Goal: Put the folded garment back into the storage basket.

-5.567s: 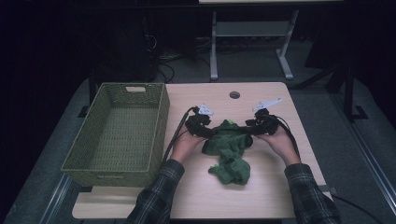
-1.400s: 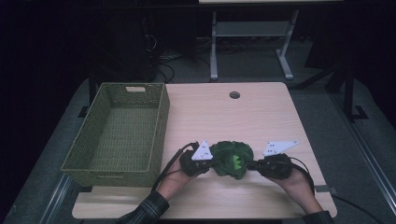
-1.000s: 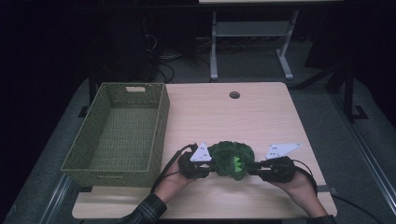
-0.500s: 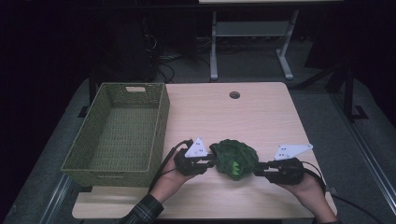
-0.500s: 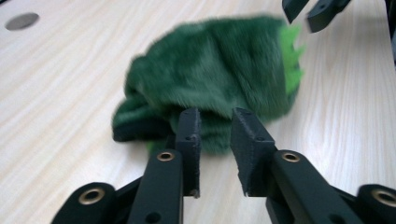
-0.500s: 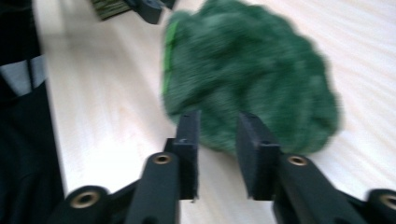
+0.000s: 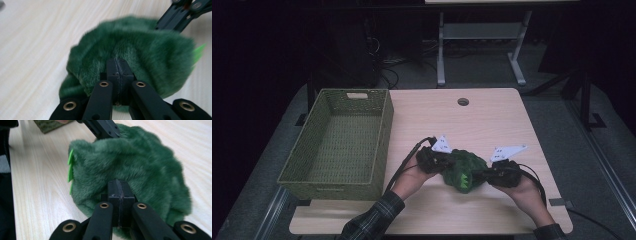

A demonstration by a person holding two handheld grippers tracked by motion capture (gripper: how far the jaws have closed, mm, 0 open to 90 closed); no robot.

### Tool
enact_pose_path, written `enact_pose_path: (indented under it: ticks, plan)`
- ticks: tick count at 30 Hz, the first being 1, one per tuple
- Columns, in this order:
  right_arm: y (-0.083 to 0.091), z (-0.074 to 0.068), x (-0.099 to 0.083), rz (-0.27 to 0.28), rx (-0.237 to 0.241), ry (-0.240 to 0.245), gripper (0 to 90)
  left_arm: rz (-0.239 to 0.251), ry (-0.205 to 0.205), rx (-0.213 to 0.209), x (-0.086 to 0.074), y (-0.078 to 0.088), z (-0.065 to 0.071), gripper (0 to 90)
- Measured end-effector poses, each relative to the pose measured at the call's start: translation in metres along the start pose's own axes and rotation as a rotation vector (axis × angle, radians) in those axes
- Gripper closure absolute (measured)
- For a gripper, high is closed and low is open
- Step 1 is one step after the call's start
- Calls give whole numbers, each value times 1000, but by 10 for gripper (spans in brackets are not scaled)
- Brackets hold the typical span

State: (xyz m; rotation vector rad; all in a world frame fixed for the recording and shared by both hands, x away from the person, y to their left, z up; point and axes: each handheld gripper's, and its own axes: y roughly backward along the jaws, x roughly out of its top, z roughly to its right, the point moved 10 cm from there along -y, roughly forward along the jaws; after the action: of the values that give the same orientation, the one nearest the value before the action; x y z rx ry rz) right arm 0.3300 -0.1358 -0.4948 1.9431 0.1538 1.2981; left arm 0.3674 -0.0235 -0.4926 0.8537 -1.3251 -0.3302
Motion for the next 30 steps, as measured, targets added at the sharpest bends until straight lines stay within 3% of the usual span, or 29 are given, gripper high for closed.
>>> enact_pose_path:
  ticks: [7, 11, 18, 19, 22, 25, 30]
  plan:
    - [-21, -12, -8, -61, 38, 17, 897, -37, 23, -4, -22, -2, -3, 897]
    - [-31, -18, -17, -94, 52, 34, 898, -52, 29, -11, -31, -7, 2, 897]
    - [-31, -19, -31, -133, 53, 23, 898, -124, 5, 1, -48, -16, 1, 898]
    - [-30, -21, -34, -144, 56, 14, 898, -100, 22, -1, -47, -17, 2, 898]
    - [-30, -20, -34, -144, 54, 26, 898, -114, 6, 2, -48, -17, 1, 898]
    - [-28, -21, -32, -134, 46, 27, 898, -101, 22, -1, -46, -16, 0, 898]
    - [-12, -20, -16, -69, 34, 38, 891, -65, 36, -3, -38, -5, -1, 897]
